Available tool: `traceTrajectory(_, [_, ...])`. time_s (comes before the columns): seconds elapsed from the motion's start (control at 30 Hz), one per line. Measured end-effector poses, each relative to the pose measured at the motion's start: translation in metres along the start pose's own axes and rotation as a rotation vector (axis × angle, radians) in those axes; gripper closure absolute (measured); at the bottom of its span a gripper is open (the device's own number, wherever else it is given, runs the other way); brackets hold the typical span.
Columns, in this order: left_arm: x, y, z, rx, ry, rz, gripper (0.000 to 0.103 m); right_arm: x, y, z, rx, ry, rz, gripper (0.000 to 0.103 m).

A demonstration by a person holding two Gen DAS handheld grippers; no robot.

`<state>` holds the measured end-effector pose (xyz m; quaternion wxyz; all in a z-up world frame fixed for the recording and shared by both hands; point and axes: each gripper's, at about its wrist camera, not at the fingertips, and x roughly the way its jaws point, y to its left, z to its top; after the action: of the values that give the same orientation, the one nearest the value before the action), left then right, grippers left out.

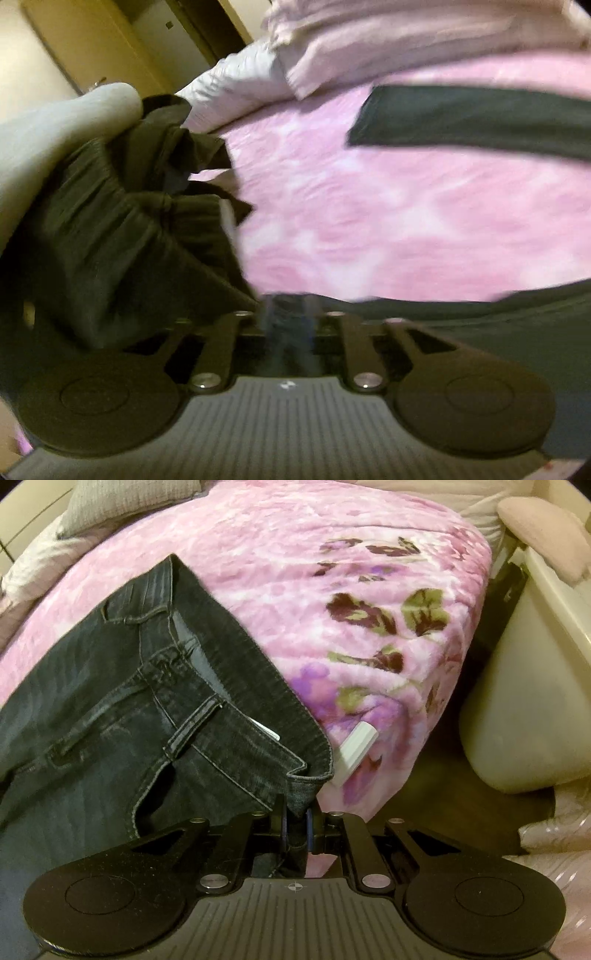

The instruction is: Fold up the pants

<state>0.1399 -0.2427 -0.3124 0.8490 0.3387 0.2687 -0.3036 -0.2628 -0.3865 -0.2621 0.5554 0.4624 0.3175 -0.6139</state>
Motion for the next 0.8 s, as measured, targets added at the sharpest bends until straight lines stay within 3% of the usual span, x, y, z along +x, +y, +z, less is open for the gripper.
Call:
traceTrajectory(0.1, [-0.028, -0.005, -0.030, -0.034, 0.050, -0.078, 0.076, -0.002, -0.005, -0.004, 0.029, -0.008, 0.013, 0.097])
traceTrajectory(0.17, [-0.024, -0.006, -0.058, -0.019, 0.132, -0.050, 0.075, -0.003, -0.009, -0.008, 0.032, -0.011, 0.017, 0.097])
traceTrajectory(0.23, [-0.026, 0.006, -0.079, -0.060, 0.109, -0.024, 0.065, -0.004, -0.014, -0.013, 0.025, -0.008, 0.020, 0.095])
traceTrajectory(0.37, [-0.039, 0.035, -0.089, -0.203, 0.213, 0.057, 0.063, -0.013, -0.030, -0.019, 0.032, -0.012, -0.005, 0.079])
traceTrajectory(0.5, [-0.065, 0.037, -0.105, -0.172, 0.346, 0.112, 0.066, -0.024, -0.054, -0.032, 0.052, 0.007, -0.040, 0.052])
traceTrajectory(0.67, [-0.124, 0.020, -0.115, -0.248, 0.420, 0.041, 0.066, -0.058, -0.060, -0.061, -0.019, 0.016, 0.055, 0.043])
traceTrajectory(0.8, [-0.196, -0.013, -0.107, -0.248, 0.379, -0.088, 0.064, -0.104, -0.040, -0.086, -0.209, -0.003, 0.180, 0.037])
